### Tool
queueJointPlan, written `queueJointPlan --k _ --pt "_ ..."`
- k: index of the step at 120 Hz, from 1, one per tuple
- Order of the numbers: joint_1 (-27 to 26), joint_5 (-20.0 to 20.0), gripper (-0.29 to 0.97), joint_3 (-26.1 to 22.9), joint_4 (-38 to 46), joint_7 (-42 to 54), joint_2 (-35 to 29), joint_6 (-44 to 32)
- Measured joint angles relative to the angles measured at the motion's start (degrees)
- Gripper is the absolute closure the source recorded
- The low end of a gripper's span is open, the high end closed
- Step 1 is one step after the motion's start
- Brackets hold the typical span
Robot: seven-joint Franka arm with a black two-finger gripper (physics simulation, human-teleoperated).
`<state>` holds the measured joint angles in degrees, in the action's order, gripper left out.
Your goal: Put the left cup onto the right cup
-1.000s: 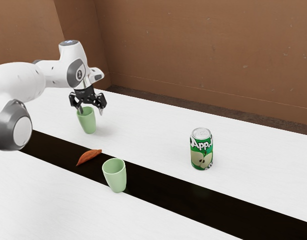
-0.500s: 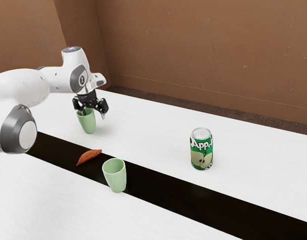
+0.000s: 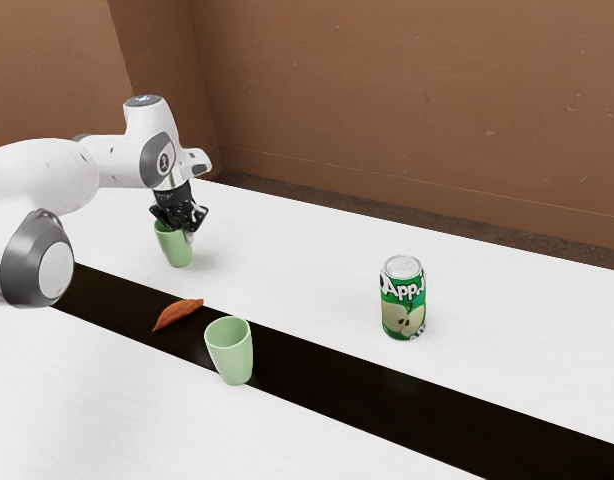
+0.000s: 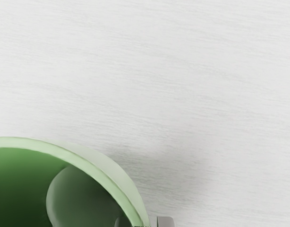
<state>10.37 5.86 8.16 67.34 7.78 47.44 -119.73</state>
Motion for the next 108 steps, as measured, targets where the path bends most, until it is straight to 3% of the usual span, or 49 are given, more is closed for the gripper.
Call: queueJointPlan --k 35,56,108 --pt "0.00 -0.25 0.77 0.00 0.93 0.48 -2.03 0.56" --pt "-1.75 -0.68 0.78 -0.07 9.53 -0.49 -13.09 2.45" --pt "-15.71 -11.98 0.78 -4.29 35.21 -14.63 -42.26 7.66"
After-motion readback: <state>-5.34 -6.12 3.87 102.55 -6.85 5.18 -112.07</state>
